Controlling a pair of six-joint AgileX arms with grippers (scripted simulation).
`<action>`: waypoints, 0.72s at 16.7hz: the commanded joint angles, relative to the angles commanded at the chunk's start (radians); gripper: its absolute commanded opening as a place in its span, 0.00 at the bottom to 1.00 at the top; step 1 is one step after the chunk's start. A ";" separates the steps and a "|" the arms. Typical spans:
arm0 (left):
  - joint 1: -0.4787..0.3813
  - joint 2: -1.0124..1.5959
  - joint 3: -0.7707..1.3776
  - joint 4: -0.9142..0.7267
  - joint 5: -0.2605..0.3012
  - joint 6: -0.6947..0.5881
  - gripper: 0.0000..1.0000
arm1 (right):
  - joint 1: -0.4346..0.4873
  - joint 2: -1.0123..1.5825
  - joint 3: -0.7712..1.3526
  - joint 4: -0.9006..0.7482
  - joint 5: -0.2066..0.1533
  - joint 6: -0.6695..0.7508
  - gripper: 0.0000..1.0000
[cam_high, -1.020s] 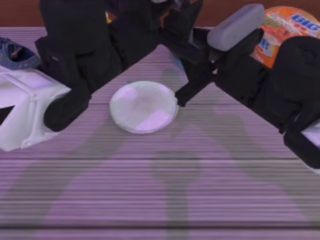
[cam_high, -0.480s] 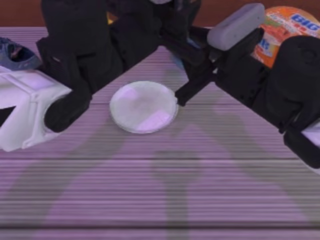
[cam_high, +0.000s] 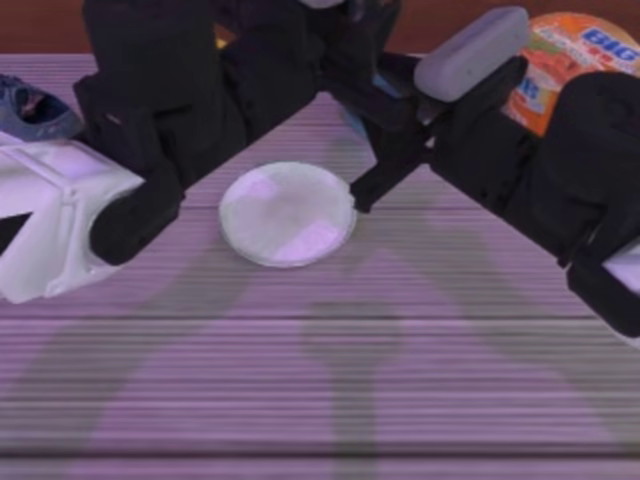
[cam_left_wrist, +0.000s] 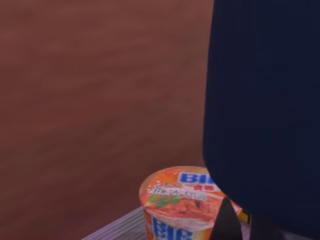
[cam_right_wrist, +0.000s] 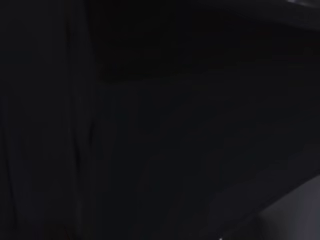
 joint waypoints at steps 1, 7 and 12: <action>0.000 0.000 0.000 0.000 0.000 0.000 0.00 | 0.000 0.000 0.000 0.000 0.000 0.000 0.60; 0.000 0.000 0.000 0.000 0.000 0.000 0.00 | 0.000 0.000 0.000 0.000 0.000 0.000 1.00; 0.000 0.000 0.000 0.000 0.000 0.000 0.00 | 0.000 0.000 0.000 0.000 0.000 0.000 1.00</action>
